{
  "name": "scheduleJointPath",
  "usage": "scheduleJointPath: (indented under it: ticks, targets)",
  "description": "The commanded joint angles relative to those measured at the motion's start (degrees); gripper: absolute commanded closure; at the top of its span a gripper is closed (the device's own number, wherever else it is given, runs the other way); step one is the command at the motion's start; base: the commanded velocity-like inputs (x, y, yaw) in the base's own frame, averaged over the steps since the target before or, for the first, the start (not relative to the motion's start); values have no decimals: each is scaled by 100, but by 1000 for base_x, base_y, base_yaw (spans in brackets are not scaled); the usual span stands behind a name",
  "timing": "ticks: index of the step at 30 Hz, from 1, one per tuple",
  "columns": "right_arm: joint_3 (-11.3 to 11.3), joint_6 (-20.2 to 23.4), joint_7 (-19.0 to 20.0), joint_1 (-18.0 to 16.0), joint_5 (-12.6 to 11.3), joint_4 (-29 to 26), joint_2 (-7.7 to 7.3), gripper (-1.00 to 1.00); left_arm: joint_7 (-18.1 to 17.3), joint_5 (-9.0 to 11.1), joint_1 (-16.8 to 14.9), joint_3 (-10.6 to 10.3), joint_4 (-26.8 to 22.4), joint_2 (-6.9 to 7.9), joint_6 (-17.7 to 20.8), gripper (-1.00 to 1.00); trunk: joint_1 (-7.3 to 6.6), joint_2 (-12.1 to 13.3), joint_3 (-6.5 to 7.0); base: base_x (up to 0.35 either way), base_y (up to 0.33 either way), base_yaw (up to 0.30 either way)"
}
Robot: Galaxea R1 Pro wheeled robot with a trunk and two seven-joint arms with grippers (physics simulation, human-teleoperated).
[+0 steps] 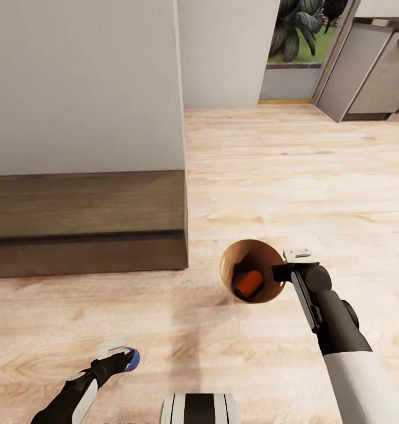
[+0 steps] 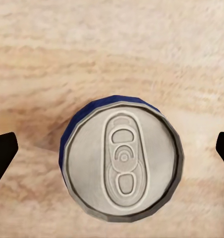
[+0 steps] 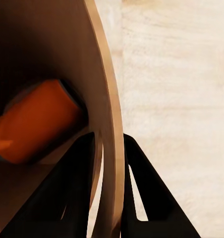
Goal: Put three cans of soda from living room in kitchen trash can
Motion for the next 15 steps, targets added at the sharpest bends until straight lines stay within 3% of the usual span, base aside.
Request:
scheduleJointPath:
  ticks: [1, 8, 15]
  targets:
    - [-1, -1, 25, -2, -57, -3, 1, 100, 0, 0, 0, -5, 1, 0, 0, -100, -1, 0, -7, 0, 0, 0]
    - [2, -1, 24, -2, -58, -3, 1, 100, 0, 0, 0, -22, 1, 0, -29, -100, -1, 0, -19, 91, 0, 0]
    - [-1, -1, 26, -2, -60, -3, 1, 100, -4, -8, 0, -25, 30, 0, -323, -100, -1, 0, -51, 15, 0, 0]
